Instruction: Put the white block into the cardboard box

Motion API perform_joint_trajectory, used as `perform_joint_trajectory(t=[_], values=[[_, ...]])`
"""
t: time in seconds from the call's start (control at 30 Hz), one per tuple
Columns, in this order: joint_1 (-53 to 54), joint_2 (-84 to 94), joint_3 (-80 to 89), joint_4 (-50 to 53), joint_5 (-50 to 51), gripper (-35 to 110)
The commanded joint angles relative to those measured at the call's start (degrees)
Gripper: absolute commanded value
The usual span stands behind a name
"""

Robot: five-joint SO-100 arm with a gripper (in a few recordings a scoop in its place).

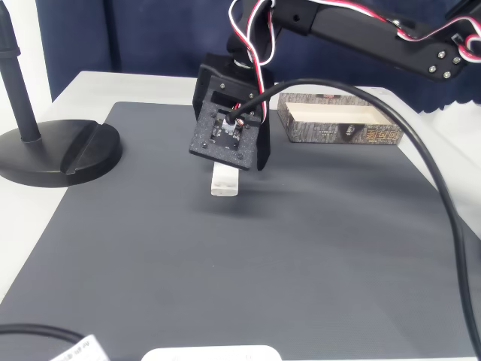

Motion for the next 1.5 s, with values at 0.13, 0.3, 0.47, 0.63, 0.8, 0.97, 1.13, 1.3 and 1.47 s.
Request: perform_joint_trajectory(t=[0.13, 0.3, 0.47, 0.63, 0.8, 0.97, 1.13, 1.3, 1.47], values=[[-1.05, 0.26, -3.25, -0.97, 0.53, 35], [-1.05, -0.18, -3.34, -1.14, 0.53, 35], [-1.41, -1.14, -3.78, -1.85, 0.35, 35], [-1.49, -1.76, -4.31, -2.72, 0.35, 35], [-1.49, -2.29, -4.66, -3.08, 0.26, 35], [-1.49, -2.90, -4.75, -3.08, 0.26, 35], [-1.32, -3.43, -4.92, -2.99, 0.44, 35], [-1.05, -3.78, -5.10, -2.99, 0.44, 34], [-0.62, -3.96, -5.36, -2.81, 0.44, 32]])
